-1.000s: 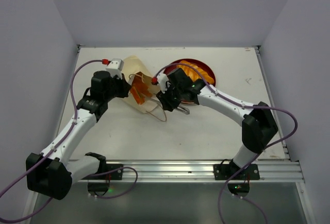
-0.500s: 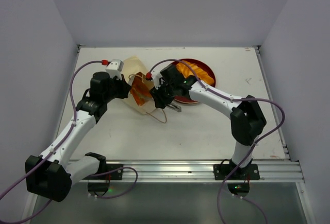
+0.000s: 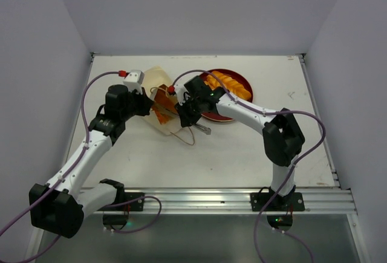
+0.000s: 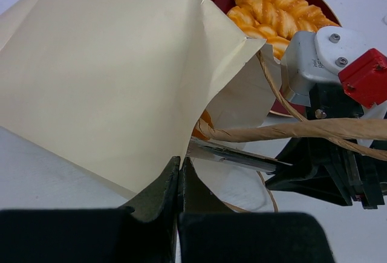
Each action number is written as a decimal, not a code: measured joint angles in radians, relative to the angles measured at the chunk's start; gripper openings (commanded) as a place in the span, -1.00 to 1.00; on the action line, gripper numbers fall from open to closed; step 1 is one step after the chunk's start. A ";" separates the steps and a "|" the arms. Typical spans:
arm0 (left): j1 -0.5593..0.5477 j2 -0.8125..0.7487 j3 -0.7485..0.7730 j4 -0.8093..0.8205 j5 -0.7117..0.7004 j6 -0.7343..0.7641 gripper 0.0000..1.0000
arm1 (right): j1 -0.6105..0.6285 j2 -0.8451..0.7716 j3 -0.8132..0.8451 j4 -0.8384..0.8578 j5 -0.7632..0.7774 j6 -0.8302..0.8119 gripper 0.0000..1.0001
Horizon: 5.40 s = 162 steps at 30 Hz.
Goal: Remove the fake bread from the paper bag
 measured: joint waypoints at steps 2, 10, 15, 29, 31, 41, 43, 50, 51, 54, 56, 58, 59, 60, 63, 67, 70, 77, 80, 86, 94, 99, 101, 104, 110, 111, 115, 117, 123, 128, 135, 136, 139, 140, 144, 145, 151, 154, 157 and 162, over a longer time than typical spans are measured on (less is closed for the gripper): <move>0.000 -0.002 -0.003 0.002 -0.001 0.000 -1.00 | 0.000 -0.017 -0.014 0.000 -0.001 -0.002 -0.91; 0.000 -0.009 -0.005 0.003 -0.019 -0.001 -1.00 | -0.023 -0.193 -0.093 -0.025 -0.018 -0.029 -1.00; 0.000 -0.010 -0.005 0.005 -0.042 -0.003 -1.00 | -0.039 -0.303 -0.135 -0.040 -0.035 -0.060 -1.00; 0.000 0.003 0.015 0.004 -0.114 -0.029 -1.00 | -0.069 -0.429 -0.267 -0.120 -0.082 -0.135 -1.00; 0.000 0.008 0.022 0.003 -0.119 -0.032 -1.00 | -0.077 -0.436 -0.282 -0.136 -0.087 -0.145 -1.00; 0.000 0.038 0.039 0.005 -0.148 -0.035 -1.00 | -0.101 -0.637 -0.294 -0.229 -0.122 -0.201 -1.00; 0.000 0.048 0.044 0.005 -0.153 -0.035 -1.00 | -0.126 -0.698 -0.295 -0.251 -0.130 -0.214 -1.00; 0.000 0.081 0.071 0.006 -0.159 -0.035 -1.00 | -0.223 -0.840 -0.324 -0.300 -0.132 -0.248 -1.00; 0.000 0.083 0.073 0.006 -0.160 -0.035 -1.00 | -0.225 -0.851 -0.330 -0.308 -0.127 -0.251 -1.00; 0.000 0.087 0.077 0.006 -0.160 -0.035 -1.00 | -0.233 -0.870 -0.345 -0.322 -0.101 -0.257 -1.00; 0.000 0.087 0.077 0.006 -0.160 -0.035 -1.00 | -0.246 -0.869 -0.352 -0.322 -0.074 -0.265 -1.00; 0.000 0.087 0.077 0.006 -0.159 -0.035 -1.00 | -0.271 -0.856 -0.361 -0.318 -0.047 -0.274 -1.00; 0.000 0.087 0.077 0.006 -0.159 -0.035 -1.00 | -0.282 -0.842 -0.367 -0.312 -0.030 -0.281 -1.00; 0.000 0.086 0.077 0.006 -0.159 -0.035 -1.00 | -0.291 -0.828 -0.371 -0.303 -0.021 -0.286 -1.00; 0.000 0.082 0.077 0.003 -0.159 -0.035 -1.00 | -0.309 -0.753 -0.382 -0.249 0.034 -0.312 -1.00; 0.001 0.064 0.076 -0.005 -0.159 -0.034 -1.00 | -0.312 -0.642 -0.406 -0.170 0.109 -0.359 -1.00; 0.001 0.039 0.068 -0.008 -0.160 -0.031 -1.00 | -0.312 -0.570 -0.417 -0.121 0.158 -0.383 -1.00; 0.003 0.000 0.050 -0.027 -0.160 -0.022 -1.00 | -0.316 -0.497 -0.418 -0.068 0.207 -0.387 -1.00; 0.004 -0.005 0.050 -0.032 -0.160 -0.016 -1.00 | -0.323 -0.497 -0.418 -0.061 0.203 -0.384 -1.00; 0.005 -0.011 0.050 -0.043 -0.153 -0.008 -1.00 | -0.335 -0.497 -0.405 -0.084 0.122 -0.402 -1.00; 0.006 -0.018 0.035 -0.043 -0.101 0.000 -1.00 | -0.286 -0.518 -0.392 -0.182 -0.062 -0.477 -0.81; 0.006 -0.018 0.034 -0.044 -0.084 0.000 -1.00 | -0.175 -0.595 -0.392 -0.204 -0.071 -0.481 -0.60; 0.006 -0.018 0.034 -0.043 -0.077 0.000 -1.00 | -0.132 -0.626 -0.390 -0.209 -0.074 -0.474 -0.48; 0.006 -0.017 0.034 -0.043 -0.066 0.000 -1.00 | -0.070 -0.632 -0.372 -0.216 -0.055 -0.446 -0.36; 0.006 -0.013 0.033 -0.041 -0.038 -0.005 -1.00 | 0.026 -0.510 -0.303 -0.184 0.096 -0.370 -0.14; 0.006 -0.013 0.033 -0.041 -0.034 -0.006 -1.00 | 0.033 -0.476 -0.280 -0.183 0.128 -0.360 -0.11; 0.006 -0.013 0.033 -0.042 -0.030 -0.008 -1.00 | 0.055 -0.348 -0.191 -0.167 0.220 -0.332 -0.02; 0.006 -0.013 0.033 -0.042 -0.027 -0.008 -1.00 | 0.068 -0.308 -0.169 -0.151 0.256 -0.322 0.01; 0.006 -0.014 0.028 -0.039 -0.023 -0.008 -1.00 | 0.099 -0.278 -0.161 -0.147 0.293 -0.302 0.07; 0.006 -0.017 0.018 -0.034 -0.019 -0.008 -1.00 | 0.117 -0.228 -0.111 -0.146 0.335 -0.291 0.11; 0.006 -0.017 0.017 -0.026 -0.019 -0.008 -1.00 | 0.140 -0.132 -0.071 -0.132 0.399 -0.285 0.12; 0.006 -0.017 0.017 -0.026 -0.019 -0.008 -1.00 | 0.145 -0.121 -0.070 -0.132 0.410 -0.285 0.12; 0.006 -0.017 0.017 -0.025 -0.019 -0.009 -1.00 | 0.157 -0.094 -0.066 -0.134 0.443 -0.283 0.12; 0.006 -0.018 0.017 -0.024 -0.019 -0.009 -1.00 | 0.160 -0.084 -0.061 -0.134 0.457 -0.282 0.10; 0.006 -0.018 0.016 -0.023 -0.019 -0.009 -1.00 | 0.167 -0.055 -0.036 -0.132 0.502 -0.283 -0.22; 0.006 -0.018 0.016 -0.023 -0.019 -0.009 -1.00 | 0.167 -0.053 -0.035 -0.130 0.510 -0.283 -0.33; 0.006 -0.029 0.004 -0.019 -0.020 -0.008 -1.00 | 0.167 -0.062 -0.041 -0.124 0.518 -0.277 -0.91; 0.006 -0.033 -0.002 -0.018 -0.023 -0.008 -1.00 | 0.165 -0.107 -0.069 -0.125 0.510 -0.280 -1.00; 0.006 -0.034 -0.002 -0.016 -0.028 -0.008 -1.00 | 0.163 -0.181 -0.101 -0.130 0.486 -0.280 -1.00; 0.006 -0.034 -0.002 -0.014 -0.047 -0.008 -1.00 | 0.148 -0.312 -0.160 -0.139 0.413 -0.285 -1.00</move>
